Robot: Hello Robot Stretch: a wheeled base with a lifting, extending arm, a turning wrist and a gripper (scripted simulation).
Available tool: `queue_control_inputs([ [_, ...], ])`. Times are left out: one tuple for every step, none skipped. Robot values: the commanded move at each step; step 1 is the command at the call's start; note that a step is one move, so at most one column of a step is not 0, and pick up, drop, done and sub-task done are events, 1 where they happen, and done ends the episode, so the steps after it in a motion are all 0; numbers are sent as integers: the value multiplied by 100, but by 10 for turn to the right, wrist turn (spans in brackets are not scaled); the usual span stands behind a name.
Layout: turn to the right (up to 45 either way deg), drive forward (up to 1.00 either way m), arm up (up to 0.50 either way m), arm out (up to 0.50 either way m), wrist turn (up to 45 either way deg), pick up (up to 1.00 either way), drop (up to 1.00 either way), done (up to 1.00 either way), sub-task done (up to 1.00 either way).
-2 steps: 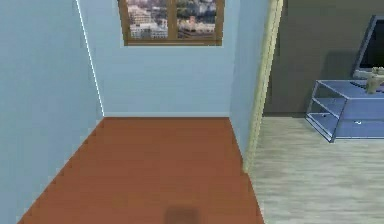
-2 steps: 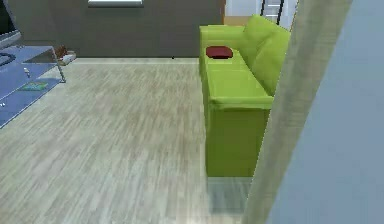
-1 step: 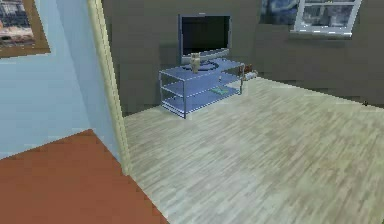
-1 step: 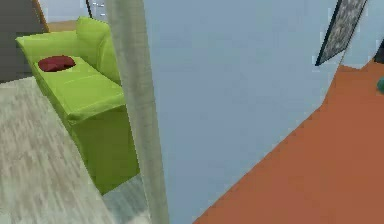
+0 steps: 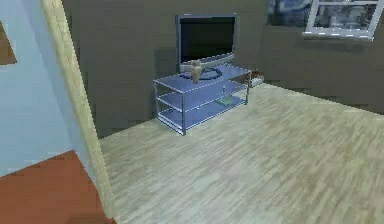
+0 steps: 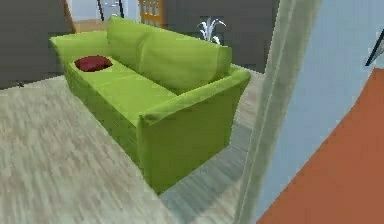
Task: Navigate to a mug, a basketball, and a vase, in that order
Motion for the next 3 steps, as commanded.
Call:
queue_control_inputs([
  [450, 0, 0, 0, 0, 0, 0, 0, 0],
  [60, 0, 0, 0, 0, 0, 0, 0, 0],
  [0, 55, 0, 0, 0, 0, 0, 0, 0],
])
